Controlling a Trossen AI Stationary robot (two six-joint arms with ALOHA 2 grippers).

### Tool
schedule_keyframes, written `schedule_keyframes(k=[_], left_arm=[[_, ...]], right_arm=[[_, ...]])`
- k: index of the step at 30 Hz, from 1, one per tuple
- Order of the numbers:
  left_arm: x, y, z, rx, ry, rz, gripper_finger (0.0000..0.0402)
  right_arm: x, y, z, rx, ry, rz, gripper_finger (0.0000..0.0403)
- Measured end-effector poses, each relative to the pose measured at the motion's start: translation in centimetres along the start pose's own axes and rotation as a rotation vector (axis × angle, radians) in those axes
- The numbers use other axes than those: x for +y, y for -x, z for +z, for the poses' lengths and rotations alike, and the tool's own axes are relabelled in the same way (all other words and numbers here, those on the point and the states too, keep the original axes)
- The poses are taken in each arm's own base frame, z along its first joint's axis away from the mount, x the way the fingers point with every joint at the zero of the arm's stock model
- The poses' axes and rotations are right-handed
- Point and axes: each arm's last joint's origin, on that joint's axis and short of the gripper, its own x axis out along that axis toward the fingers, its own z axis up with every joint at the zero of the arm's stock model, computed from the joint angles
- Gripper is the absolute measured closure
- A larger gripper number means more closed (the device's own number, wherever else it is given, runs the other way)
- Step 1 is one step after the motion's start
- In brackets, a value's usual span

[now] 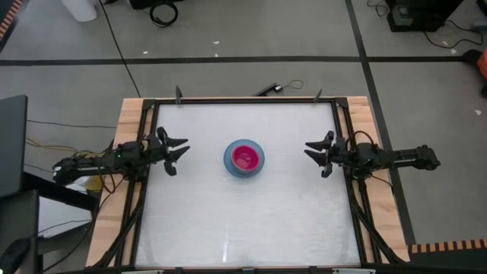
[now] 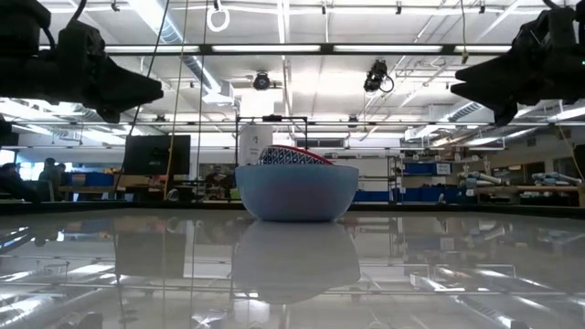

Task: Nest bowls inside each other
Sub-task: Return to Home Position

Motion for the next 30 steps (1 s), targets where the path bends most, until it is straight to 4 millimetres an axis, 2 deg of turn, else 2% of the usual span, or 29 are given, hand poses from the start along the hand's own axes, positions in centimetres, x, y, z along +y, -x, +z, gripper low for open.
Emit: schedule_keyframes(k=[21,25,30], left_arm=[[0.01,-0.08,-0.45,0.046,-0.009,0.003,0.0260],[0.02,-0.08,-0.46,0.047,-0.102,0.005,0.0260],[0.02,-0.08,-0.46,0.047,-0.111,0.005,0.0260]], right_arm=[[-0.12,-0.16,-0.42,0.039,0.009,-0.038,0.0244],[-0.12,-0.16,-0.41,0.039,0.010,-0.037,0.0244],[-0.12,-0.16,-0.41,0.038,0.010,-0.037,0.0244]])
